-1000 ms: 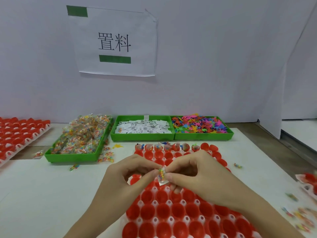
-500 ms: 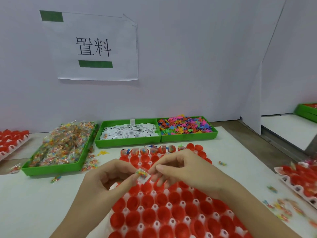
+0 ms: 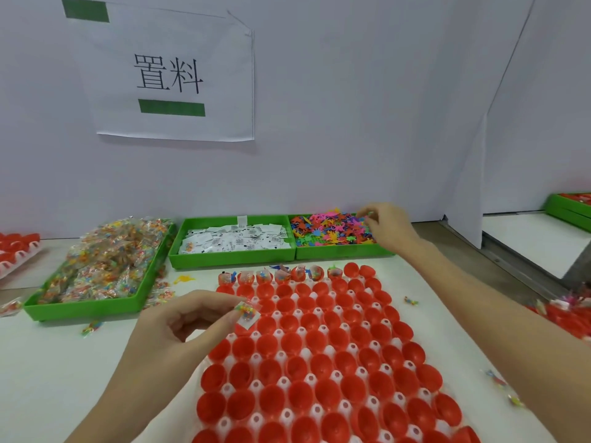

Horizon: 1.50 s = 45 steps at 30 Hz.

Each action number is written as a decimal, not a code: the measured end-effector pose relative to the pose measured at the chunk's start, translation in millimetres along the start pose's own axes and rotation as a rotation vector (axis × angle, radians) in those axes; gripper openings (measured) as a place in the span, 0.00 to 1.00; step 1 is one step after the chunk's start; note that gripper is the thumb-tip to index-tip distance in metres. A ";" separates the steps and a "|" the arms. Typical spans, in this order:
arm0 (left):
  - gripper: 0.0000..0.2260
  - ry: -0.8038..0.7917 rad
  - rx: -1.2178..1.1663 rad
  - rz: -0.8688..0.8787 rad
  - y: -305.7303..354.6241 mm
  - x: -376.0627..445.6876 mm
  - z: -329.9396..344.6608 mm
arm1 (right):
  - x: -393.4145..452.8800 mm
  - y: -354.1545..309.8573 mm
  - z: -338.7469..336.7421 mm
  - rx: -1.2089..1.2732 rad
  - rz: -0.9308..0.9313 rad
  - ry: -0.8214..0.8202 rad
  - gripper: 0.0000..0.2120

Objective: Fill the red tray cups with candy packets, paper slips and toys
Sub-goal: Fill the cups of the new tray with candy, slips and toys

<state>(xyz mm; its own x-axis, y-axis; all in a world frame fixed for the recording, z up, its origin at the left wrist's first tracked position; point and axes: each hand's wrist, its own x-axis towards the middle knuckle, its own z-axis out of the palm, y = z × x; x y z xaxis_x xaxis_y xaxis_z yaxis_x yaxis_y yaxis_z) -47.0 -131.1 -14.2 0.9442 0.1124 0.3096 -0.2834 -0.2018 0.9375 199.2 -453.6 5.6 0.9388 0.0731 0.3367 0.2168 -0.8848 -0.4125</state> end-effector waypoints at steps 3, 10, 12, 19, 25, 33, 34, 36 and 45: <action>0.09 0.006 0.012 0.001 -4.9 1.6 -1.6 | 14.1 3.3 11.1 -0.283 -0.222 -0.123 0.17; 0.08 0.013 0.004 0.011 -7.8 3.4 -1.8 | 29.2 1.7 26.8 -0.289 -0.216 -0.195 0.11; 0.08 0.011 0.010 0.016 -7.8 3.6 -1.5 | 32.0 5.8 25.5 -0.172 -0.152 -0.183 0.12; 0.08 -0.009 0.032 0.020 -11.1 4.5 -3.6 | 38.3 13.9 28.6 0.003 -0.011 -0.080 0.07; 0.08 -0.011 0.026 0.021 -10.1 3.9 -3.6 | 33.1 14.1 32.9 0.158 0.055 0.023 0.07; 0.08 -0.001 0.027 0.024 -2.9 1.4 -2.1 | -4.1 -11.6 16.5 0.524 0.046 0.048 0.07; 0.08 -0.001 0.023 0.020 -1.7 0.7 -1.5 | -14.0 -19.1 12.9 0.594 0.042 0.009 0.08; 0.07 -0.008 0.005 0.009 1.0 -1.7 0.5 | -36.5 -35.9 4.1 0.745 0.019 -0.071 0.10; 0.06 -0.030 -0.101 -0.057 8.2 -14.5 21.4 | -156.5 -111.7 -19.3 0.940 -0.126 -0.462 0.09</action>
<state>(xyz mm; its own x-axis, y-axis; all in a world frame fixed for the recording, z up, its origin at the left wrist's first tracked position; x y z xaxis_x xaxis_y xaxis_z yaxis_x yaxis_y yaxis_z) -59.5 -155.2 -14.5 0.9634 0.0915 0.2519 -0.2432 -0.0970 0.9651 22.8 -375.0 15.3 0.8630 0.4827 0.1490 0.2543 -0.1602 -0.9538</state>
